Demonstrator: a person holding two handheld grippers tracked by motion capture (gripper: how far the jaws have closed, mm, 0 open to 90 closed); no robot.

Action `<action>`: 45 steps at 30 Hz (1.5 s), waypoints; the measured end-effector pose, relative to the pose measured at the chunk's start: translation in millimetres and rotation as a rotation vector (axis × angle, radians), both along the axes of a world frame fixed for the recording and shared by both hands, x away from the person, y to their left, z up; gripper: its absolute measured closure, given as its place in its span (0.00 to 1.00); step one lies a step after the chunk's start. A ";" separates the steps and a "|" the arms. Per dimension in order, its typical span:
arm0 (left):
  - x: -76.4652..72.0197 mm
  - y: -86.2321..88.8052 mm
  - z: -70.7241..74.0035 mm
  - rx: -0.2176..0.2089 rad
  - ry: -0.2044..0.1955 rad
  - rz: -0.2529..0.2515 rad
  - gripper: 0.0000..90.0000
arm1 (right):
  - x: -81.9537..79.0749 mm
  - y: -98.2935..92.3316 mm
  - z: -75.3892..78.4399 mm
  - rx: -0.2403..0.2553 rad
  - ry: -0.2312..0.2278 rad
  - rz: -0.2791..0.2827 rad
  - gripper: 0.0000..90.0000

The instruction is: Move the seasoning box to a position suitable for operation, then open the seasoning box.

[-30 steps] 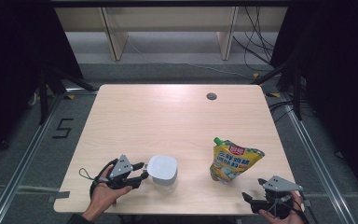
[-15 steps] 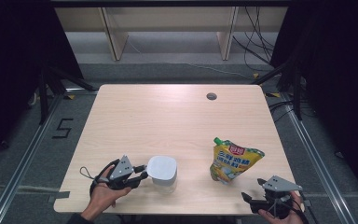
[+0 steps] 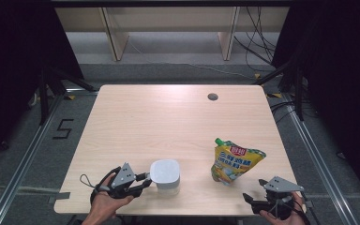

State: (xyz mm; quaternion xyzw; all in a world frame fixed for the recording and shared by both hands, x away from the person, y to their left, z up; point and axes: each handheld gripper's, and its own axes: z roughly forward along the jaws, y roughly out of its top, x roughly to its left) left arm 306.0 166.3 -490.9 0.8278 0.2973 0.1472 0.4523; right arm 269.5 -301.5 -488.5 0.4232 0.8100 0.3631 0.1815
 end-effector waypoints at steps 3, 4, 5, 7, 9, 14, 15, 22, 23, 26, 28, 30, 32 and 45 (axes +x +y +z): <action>-4.9 -6.2 1.8 0.019 0.007 -0.008 0.76 | -0.3 0.0 0.5 0.003 0.006 -0.001 0.24; -6.3 -8.3 2.1 0.021 0.009 -0.008 0.76 | 0.1 -0.1 0.4 0.001 0.004 0.004 0.24; -7.5 -10.0 2.0 0.017 0.010 -0.012 0.76 | 0.3 0.0 0.1 0.005 0.008 0.009 0.24; -9.8 -13.0 2.2 0.013 0.018 -0.018 0.76 | 0.6 -0.1 0.0 -0.001 -0.016 0.009 0.24; -10.8 -15.6 1.4 -0.010 0.026 -0.019 0.75 | -0.7 0.8 0.4 -0.002 -0.010 -0.005 0.24; -12.1 -20.7 -0.4 -0.023 0.027 -0.051 0.75 | 0.2 1.4 0.0 0.001 0.006 0.011 0.24; -13.4 -21.6 0.2 -0.009 0.023 -0.047 0.75 | -1.8 3.0 0.5 0.015 0.027 -0.010 0.24; -10.6 -26.4 -1.5 -0.013 0.009 -0.048 0.75 | -0.2 1.9 0.8 -0.004 -0.001 0.004 0.24; -9.6 -27.1 -0.4 -0.003 0.010 -0.050 0.75 | -0.2 2.2 0.6 -0.003 0.004 0.001 0.24; -5.7 -30.3 -0.6 0.006 -0.005 -0.071 0.75 | -0.3 2.5 0.8 -0.002 0.006 0.001 0.24; -5.8 -30.2 -0.8 0.003 -0.001 -0.068 0.75 | 0.0 2.2 0.9 -0.003 0.002 0.005 0.24; -5.0 -29.4 -1.5 0.006 0.009 -0.058 0.75 | -0.3 2.2 0.8 -0.002 0.003 0.001 0.24; -5.9 -30.5 -1.4 -0.016 0.022 -0.048 0.74 | 0.2 1.8 0.9 -0.004 0.005 0.009 0.24; -13.0 -15.1 13.5 -0.065 0.022 -0.058 0.31 | 0.1 1.8 1.0 -0.006 -0.013 0.011 0.24</action>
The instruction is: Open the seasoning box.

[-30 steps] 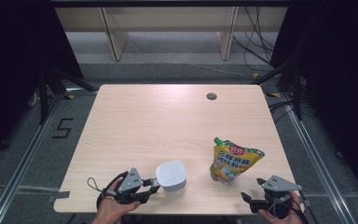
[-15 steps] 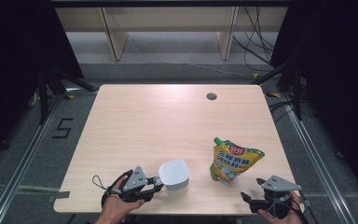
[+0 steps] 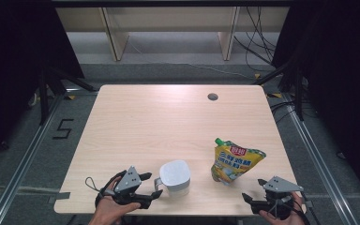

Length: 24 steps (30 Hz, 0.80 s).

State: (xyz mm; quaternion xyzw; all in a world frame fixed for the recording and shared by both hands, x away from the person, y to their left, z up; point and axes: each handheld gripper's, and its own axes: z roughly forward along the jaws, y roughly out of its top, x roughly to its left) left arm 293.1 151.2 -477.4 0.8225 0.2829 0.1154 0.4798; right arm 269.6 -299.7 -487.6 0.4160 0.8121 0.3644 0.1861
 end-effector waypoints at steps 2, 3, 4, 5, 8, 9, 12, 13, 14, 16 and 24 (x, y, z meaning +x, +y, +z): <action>-0.1 2.0 1.4 -0.007 -0.002 0.003 0.29 | -0.6 0.5 0.3 0.006 0.011 0.000 0.24; 0.3 3.9 2.9 0.004 -0.017 -0.003 0.29 | -0.4 0.4 0.4 0.006 0.009 0.002 0.24; -1.6 4.2 4.1 -0.003 0.001 0.023 0.29 | -0.2 0.4 0.5 0.007 0.009 0.005 0.24; -2.3 5.0 6.2 -0.019 -0.008 0.018 0.30 | 0.4 0.4 0.3 0.008 0.008 0.015 0.24; -3.6 6.6 9.9 -0.030 -0.011 0.002 0.47 | -0.2 0.9 0.2 0.010 0.006 0.004 0.24; -3.6 7.4 12.2 -0.038 -0.013 -0.007 0.47 | 0.7 0.4 0.1 0.019 0.020 0.030 0.25; -2.6 10.2 15.7 -0.048 -0.047 -0.017 0.79 | 0.2 1.7 0.3 0.008 0.018 0.042 0.26; -4.0 9.9 16.4 -0.067 -0.051 0.000 0.86 | -2.3 3.9 0.5 0.015 0.018 0.015 0.26; -3.4 11.1 17.9 -0.069 -0.071 -0.003 0.92 | -3.3 4.6 1.0 0.023 0.032 0.010 0.26; -3.8 11.4 20.6 -0.090 -0.078 0.010 0.99 | -2.8 5.2 0.4 0.024 0.023 0.012 0.26; -9.9 1.1 38.0 -0.106 -0.104 0.001 0.99 | -0.3 3.9 0.2 -0.003 -0.015 0.046 0.27</action>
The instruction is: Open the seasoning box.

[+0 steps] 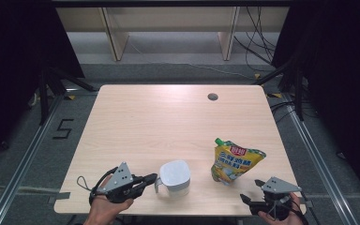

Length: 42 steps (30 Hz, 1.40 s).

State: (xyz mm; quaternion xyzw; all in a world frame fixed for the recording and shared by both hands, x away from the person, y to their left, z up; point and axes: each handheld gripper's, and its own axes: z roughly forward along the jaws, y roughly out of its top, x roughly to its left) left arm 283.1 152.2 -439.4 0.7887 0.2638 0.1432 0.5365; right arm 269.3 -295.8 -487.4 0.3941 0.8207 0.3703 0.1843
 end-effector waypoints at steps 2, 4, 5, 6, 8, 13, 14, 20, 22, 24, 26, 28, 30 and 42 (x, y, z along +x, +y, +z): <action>0.1 -4.1 2.1 -0.012 0.001 -0.008 0.99 | -0.2 0.4 0.1 0.001 -0.003 -0.001 0.27; 0.1 -5.8 3.5 -0.001 0.000 -0.009 0.99 | -0.3 0.7 0.1 0.001 -0.002 0.000 0.27; 0.5 -8.0 4.4 0.001 0.002 -0.007 0.99 | -0.3 0.9 0.0 0.003 0.000 -0.001 0.27; 2.8 -10.5 5.1 0.008 -0.003 -0.016 0.99 | -0.2 0.9 -0.1 0.002 0.000 0.000 0.27; 4.2 -13.3 4.9 0.008 0.006 -0.010 0.99 | -0.3 1.0 -0.2 0.002 0.001 -0.001 0.27; 7.3 -16.6 3.1 0.021 0.009 -0.001 0.99 | 0.1 1.7 -0.5 -0.002 -0.001 0.012 0.27; 8.3 -17.0 1.7 0.018 0.015 0.007 0.99 | -0.8 2.8 -0.2 0.008 0.017 0.012 0.27; 7.5 -16.5 0.7 0.011 0.018 0.020 0.99 | -2.7 7.0 2.2 0.022 -0.003 0.024 0.28; 7.5 -16.3 0.3 0.007 0.014 0.021 0.99 | -3.2 9.8 3.5 0.046 -0.027 0.046 0.28; 7.1 -16.6 -0.1 0.004 0.010 0.024 0.99 | -3.2 13.9 5.5 0.064 -0.052 0.087 0.27; 6.7 -16.1 -0.3 0.006 0.008 0.025 0.99 | -4.6 16.8 7.0 0.073 -0.062 0.084 0.27; 7.3 -14.6 -0.4 0.013 0.001 0.016 0.99 | -8.1 29.1 10.8 0.115 -0.060 0.106 0.30; 6.1 -14.6 -1.4 -0.004 0.011 0.027 0.99 | -5.9 36.7 12.4 0.130 -0.092 0.144 0.35; 5.8 -14.2 -2.1 -0.003 -0.001 0.023 0.99 | 4.4 80.2 26.4 0.148 -0.162 0.239 0.73</action>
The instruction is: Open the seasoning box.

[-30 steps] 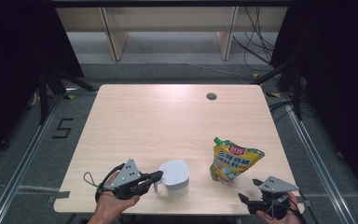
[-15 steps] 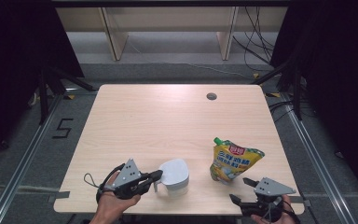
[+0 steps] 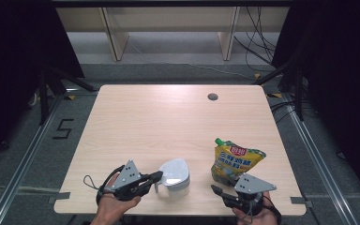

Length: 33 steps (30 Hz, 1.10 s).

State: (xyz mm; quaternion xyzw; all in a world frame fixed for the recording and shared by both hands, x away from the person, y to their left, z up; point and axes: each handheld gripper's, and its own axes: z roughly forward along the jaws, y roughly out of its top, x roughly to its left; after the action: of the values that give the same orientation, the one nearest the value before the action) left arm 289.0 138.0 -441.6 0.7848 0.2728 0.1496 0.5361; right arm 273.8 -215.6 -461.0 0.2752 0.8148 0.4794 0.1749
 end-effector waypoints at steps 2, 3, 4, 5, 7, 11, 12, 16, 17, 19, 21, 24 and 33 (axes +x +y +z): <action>-1.1 0.2 -0.4 -0.005 0.010 0.010 0.99 | 7.4 10.5 3.0 0.042 0.003 0.015 0.81; -1.1 0.5 -0.7 -0.010 0.014 0.014 0.99 | 9.8 14.1 3.9 0.043 -0.013 0.018 0.83; -1.3 1.1 -1.1 -0.012 0.014 0.014 0.99 | 11.8 17.0 4.6 0.039 -0.022 0.032 0.84; -1.7 1.3 -1.6 -0.016 0.015 0.017 0.99 | 14.1 19.6 5.9 0.032 -0.027 0.037 0.86; -2.4 1.1 -2.4 -0.028 0.026 0.021 0.99 | 15.6 22.6 7.2 0.030 -0.028 0.044 0.89; -3.2 2.5 -2.4 -0.017 0.025 0.028 0.99 | 20.2 34.9 12.2 0.031 -0.045 0.077 0.97; -3.2 2.4 -2.5 -0.020 0.025 0.028 0.99 | 20.6 37.8 12.2 0.034 -0.050 0.078 0.97; -3.2 2.5 -2.8 -0.022 0.025 0.029 0.99 | 22.4 48.1 12.8 0.035 -0.056 0.105 0.99; -3.3 2.5 -2.7 -0.020 0.024 0.028 0.99 | 22.7 50.2 13.6 0.035 -0.051 0.113 0.99; -2.6 2.2 -3.4 -0.032 0.024 0.022 0.99 | 22.8 52.2 14.7 0.031 -0.057 0.110 0.99; -3.1 2.3 -3.2 -0.028 0.024 0.027 0.99 | 24.0 56.8 16.0 0.028 -0.066 0.125 1.00; -2.7 2.9 -2.9 -0.017 0.013 0.021 0.99 | 24.5 62.1 16.7 0.027 -0.062 0.137 1.00; -6.2 10.5 -3.3 -0.041 0.009 0.057 0.89 | 23.8 65.3 18.7 0.021 -0.070 0.147 1.00</action>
State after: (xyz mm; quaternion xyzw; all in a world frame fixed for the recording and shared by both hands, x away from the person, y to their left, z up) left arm 282.7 148.5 -444.9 0.7662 0.3004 0.1553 0.5464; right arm 297.6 -150.4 -442.3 0.1996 0.8209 0.5090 0.1649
